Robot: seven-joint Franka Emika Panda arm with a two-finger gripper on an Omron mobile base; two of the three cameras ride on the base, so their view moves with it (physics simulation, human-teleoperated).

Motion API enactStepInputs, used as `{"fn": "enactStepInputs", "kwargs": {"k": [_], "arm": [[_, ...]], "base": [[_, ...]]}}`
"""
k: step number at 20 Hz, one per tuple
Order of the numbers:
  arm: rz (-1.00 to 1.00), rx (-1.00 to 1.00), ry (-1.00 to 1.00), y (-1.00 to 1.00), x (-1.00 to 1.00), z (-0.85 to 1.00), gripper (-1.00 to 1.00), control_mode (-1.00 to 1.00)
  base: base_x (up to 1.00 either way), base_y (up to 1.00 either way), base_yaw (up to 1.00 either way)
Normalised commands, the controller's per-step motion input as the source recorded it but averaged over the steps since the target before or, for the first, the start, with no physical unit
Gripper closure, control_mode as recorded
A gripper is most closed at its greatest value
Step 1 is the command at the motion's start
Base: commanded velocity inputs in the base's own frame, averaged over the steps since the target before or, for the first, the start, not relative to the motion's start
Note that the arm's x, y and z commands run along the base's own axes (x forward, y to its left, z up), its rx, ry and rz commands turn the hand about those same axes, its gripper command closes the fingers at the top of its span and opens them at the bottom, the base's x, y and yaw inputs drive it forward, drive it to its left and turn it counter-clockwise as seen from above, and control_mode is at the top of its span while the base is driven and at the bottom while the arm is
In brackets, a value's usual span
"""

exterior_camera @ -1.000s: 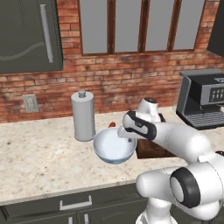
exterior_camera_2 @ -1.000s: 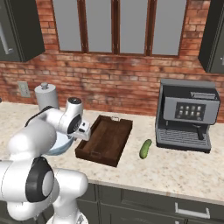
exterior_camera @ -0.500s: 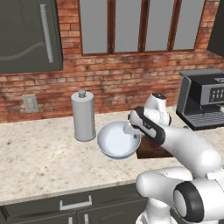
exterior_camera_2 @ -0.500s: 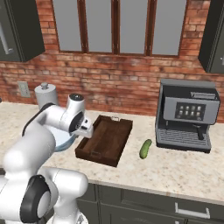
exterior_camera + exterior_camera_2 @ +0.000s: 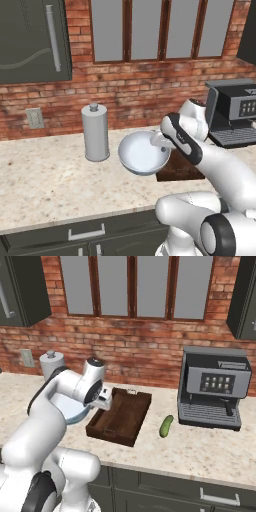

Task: Place the two vegetables and bowl onto the tray for setting up a vegetable dip station.

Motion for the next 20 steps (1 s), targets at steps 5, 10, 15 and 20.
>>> {"fn": "enactStepInputs", "kwargs": {"k": [5,10,15,20], "arm": [[0.00,0.03,0.00,-0.23,0.01,0.38,1.00,-1.00],[0.00,0.02,0.02,-0.28,0.04,0.30,1.00,-1.00],[-0.01,0.01,0.12,-0.30,0.10,0.21,1.00,-1.00],[-0.03,0.00,0.16,-0.31,0.18,0.11,1.00,-1.00]], "base": [[0.00,0.00,0.00],[0.00,0.00,0.00],[0.00,0.00,0.00],[0.00,0.00,0.00]]}}
